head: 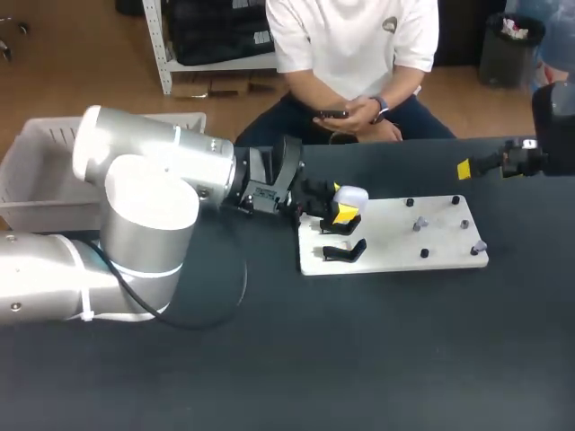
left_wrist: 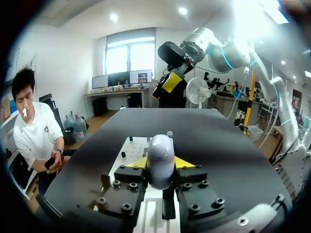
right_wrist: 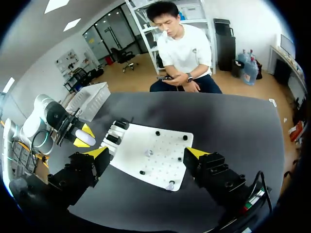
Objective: Pick up each earbud case from the left stands, insert the matching earbuds, close the lid, and place the case in the box.
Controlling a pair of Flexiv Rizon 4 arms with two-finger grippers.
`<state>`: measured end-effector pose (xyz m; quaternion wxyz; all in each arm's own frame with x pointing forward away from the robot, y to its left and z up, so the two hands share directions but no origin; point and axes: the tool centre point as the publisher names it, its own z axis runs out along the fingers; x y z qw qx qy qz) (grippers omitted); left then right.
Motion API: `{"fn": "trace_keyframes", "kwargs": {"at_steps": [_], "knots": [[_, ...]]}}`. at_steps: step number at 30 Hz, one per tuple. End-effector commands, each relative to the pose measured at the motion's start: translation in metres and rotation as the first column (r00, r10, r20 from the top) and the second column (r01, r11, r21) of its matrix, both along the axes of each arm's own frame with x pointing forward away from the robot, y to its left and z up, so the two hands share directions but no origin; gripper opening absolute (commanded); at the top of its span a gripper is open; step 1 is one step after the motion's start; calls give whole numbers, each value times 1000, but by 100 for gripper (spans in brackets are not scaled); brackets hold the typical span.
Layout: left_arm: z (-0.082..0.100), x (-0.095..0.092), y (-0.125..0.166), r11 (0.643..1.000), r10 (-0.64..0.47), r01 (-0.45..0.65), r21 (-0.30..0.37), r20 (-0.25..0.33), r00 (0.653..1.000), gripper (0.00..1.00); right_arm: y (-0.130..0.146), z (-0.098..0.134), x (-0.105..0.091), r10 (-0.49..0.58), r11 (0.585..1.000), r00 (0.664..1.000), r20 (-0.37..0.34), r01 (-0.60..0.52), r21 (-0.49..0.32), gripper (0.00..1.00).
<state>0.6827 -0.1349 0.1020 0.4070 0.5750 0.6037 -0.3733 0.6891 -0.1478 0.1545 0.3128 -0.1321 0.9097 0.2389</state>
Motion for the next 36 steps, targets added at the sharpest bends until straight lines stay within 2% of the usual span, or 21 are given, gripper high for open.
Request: {"fn": "trace_keyframes", "kwargs": {"at_steps": [1,8,14,24,36], "knots": [[9,3,-11,1000,0,0,-6,32,1000,0,18,-3,0,2,1000,1000,3,-2,-3,100],[19,15,-26,1000,-11,9,22,95,995,0,37,-6,-8,53,999,999,-9,-53,-11,100],[24,26,-34,999,-12,8,31,115,993,0,53,-11,-15,106,994,994,-22,-106,-21,100],[29,20,-45,999,-31,27,27,140,990,0,71,-19,-11,148,989,988,-35,-148,-12,100],[25,10,-50,998,-55,53,22,133,990,0,71,-18,-4,156,988,987,-32,-157,-13,100]]}}
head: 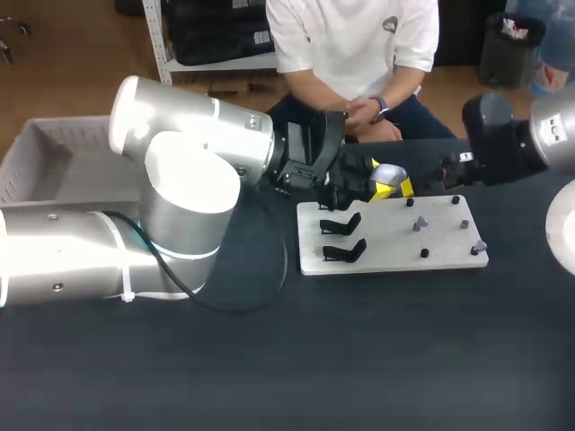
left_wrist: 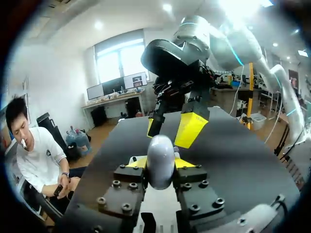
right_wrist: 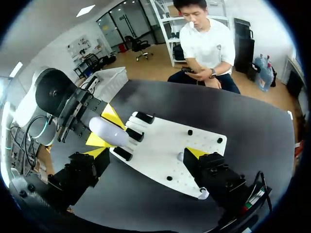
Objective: Pick up each earbud case from the left stands, insert the matching earbuds, close the lid, and place the case in the box.
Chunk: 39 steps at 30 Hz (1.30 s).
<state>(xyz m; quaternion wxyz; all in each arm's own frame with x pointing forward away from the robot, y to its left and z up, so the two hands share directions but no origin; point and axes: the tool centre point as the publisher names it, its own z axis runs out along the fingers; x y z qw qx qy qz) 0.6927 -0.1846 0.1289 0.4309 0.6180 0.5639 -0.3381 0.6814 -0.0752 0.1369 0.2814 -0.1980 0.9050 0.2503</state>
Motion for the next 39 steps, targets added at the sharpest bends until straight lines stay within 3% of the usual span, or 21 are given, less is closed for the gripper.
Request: {"fn": "trace_keyframes", "kwargs": {"at_steps": [1,23,29,39], "knots": [[-3,0,-1,1000,-4,4,-1,-2,1000,0,-2,0,4,15,1000,1000,-5,-14,11,100],[-2,-13,6,999,-25,24,-47,-27,999,0,-10,6,10,0,1000,1000,11,0,-3,100],[7,-16,20,990,-49,40,-134,-63,997,0,-28,6,6,-50,998,999,4,50,-35,100],[30,-24,27,953,-79,48,-300,-91,993,0,-65,7,-11,-157,969,988,-3,153,-192,100]]}}
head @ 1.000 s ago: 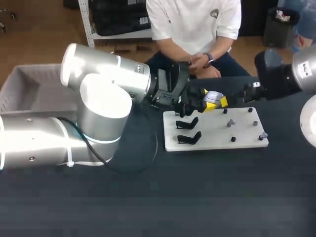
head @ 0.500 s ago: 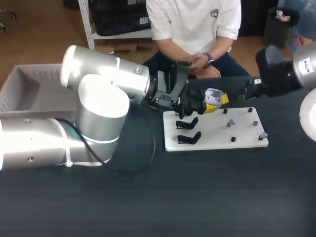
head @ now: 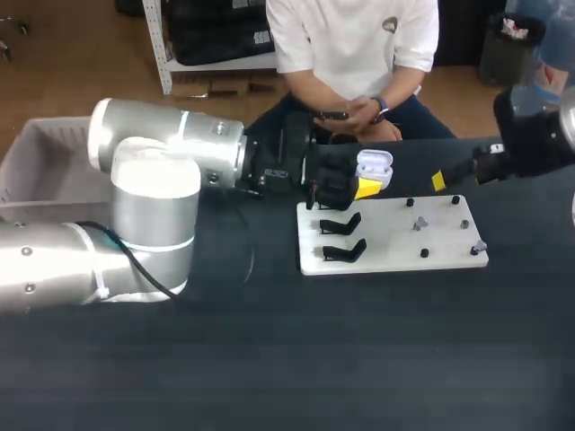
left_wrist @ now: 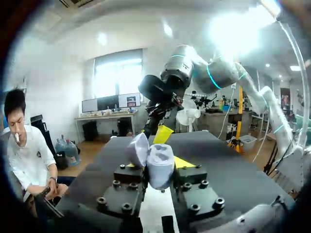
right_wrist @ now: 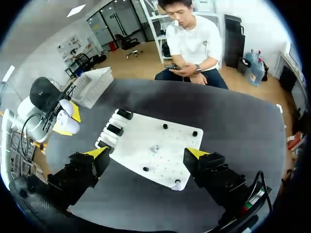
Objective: Pick up each earbud case from the left stands, insert the matching earbuds, close the lid, and place the case in the box.
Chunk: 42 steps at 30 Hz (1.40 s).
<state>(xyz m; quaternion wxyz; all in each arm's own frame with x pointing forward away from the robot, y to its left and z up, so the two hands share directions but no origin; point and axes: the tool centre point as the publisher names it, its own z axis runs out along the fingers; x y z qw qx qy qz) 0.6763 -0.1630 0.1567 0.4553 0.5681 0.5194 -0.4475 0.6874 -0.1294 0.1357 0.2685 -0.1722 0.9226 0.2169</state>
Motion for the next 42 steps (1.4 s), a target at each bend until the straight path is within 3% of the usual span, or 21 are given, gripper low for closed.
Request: {"fn": "trace_keyframes", "kwargs": {"at_steps": [1,5,10,13,19,22,34,42], "knots": [[5,-9,6,997,19,-20,-79,-4,1000,0,-14,8,-19,-93,985,996,17,94,-145,100],[11,-13,5,992,2,-4,-125,-20,1000,0,-22,5,-28,-125,964,992,6,123,-235,100],[13,-13,3,990,13,-17,-138,-28,1000,0,-29,-9,-41,-155,949,988,-4,148,-278,100],[12,-11,0,990,14,-18,-137,-30,999,0,-35,-26,-49,-168,912,985,-38,141,-385,100],[9,-7,-5,992,13,-18,-129,-37,999,0,-41,-47,-58,-192,902,981,-35,163,-399,100],[8,-6,-6,992,10,-15,-127,-38,999,0,-45,-47,-58,-231,887,973,-23,201,-417,100],[-2,11,-20,992,50,-54,-115,-36,998,0,-45,-47,-58,-231,887,973,-23,201,-417,100],[-3,7,-24,991,52,-57,-117,-44,998,0,-39,-59,-54,-183,868,983,-29,148,-474,100]]}}
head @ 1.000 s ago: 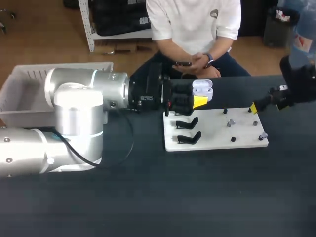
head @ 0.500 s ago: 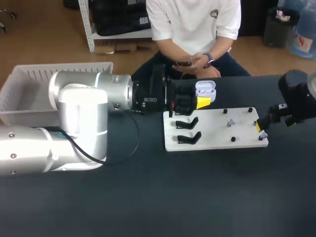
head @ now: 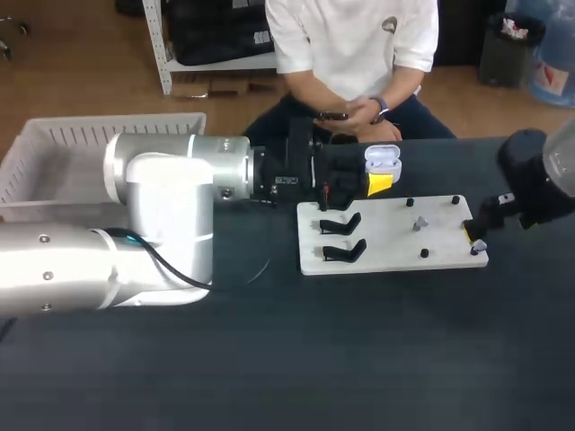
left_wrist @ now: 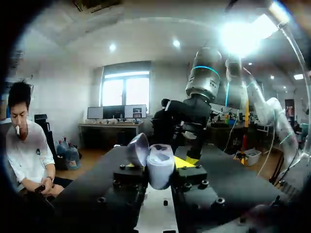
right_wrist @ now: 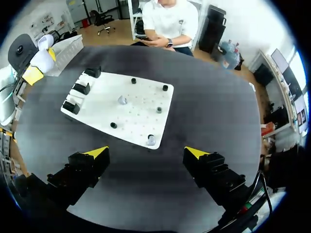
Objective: Pick up each earbud case from the left stands, insert the matching earbuds, close the lid, and place the case in the box.
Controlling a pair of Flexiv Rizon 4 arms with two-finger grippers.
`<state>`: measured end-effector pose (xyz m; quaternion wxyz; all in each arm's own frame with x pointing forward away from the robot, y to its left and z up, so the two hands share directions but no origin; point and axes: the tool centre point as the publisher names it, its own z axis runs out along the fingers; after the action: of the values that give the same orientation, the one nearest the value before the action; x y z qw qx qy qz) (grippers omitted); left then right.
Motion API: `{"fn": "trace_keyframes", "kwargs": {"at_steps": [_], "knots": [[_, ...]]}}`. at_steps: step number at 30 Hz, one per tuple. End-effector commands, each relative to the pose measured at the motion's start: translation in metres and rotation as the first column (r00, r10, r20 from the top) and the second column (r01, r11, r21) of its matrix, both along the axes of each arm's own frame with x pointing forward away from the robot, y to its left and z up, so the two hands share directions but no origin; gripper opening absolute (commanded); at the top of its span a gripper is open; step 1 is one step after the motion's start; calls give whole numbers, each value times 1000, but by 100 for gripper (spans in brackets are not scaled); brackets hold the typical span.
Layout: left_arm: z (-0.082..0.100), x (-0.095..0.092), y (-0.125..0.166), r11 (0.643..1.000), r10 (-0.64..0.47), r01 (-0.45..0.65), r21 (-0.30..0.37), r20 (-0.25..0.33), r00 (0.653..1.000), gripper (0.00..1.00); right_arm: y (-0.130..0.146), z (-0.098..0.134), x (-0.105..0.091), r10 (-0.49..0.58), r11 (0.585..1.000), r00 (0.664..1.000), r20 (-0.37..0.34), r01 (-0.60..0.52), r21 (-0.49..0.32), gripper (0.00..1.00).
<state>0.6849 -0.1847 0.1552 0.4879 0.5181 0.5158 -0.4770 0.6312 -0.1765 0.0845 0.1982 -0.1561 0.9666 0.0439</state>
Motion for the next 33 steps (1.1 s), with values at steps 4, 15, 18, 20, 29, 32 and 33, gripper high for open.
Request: {"fn": "trace_keyframes", "kwargs": {"at_steps": [4,15,18,20,29,32,33], "knots": [[-2,-2,-2,1000,3,-3,-1,-1,1000,0,9,-18,4,-41,982,999,15,43,-182,100],[-2,-2,-2,1000,3,-3,-1,-1,1000,0,15,-43,10,1,969,999,-49,-13,-248,100],[-2,-2,-2,1000,3,-3,-1,-1,1000,0,14,-47,12,2,966,998,-69,-20,-259,100],[-2,-2,-2,1000,3,-3,-1,-1,1000,0,13,-49,13,5,966,997,-79,-25,-256,100],[-2,-2,-2,1000,3,-3,-1,-1,1000,0,6,-49,17,2,965,994,-111,-30,-259,97],[-2,-2,-2,1000,3,-3,-1,-1,1000,0,4,-51,17,0,967,992,-126,-32,-251,56],[-2,-2,-2,1000,3,-3,-1,-1,1000,0,3,-52,17,1,968,991,-135,-35,-248,49]]}}
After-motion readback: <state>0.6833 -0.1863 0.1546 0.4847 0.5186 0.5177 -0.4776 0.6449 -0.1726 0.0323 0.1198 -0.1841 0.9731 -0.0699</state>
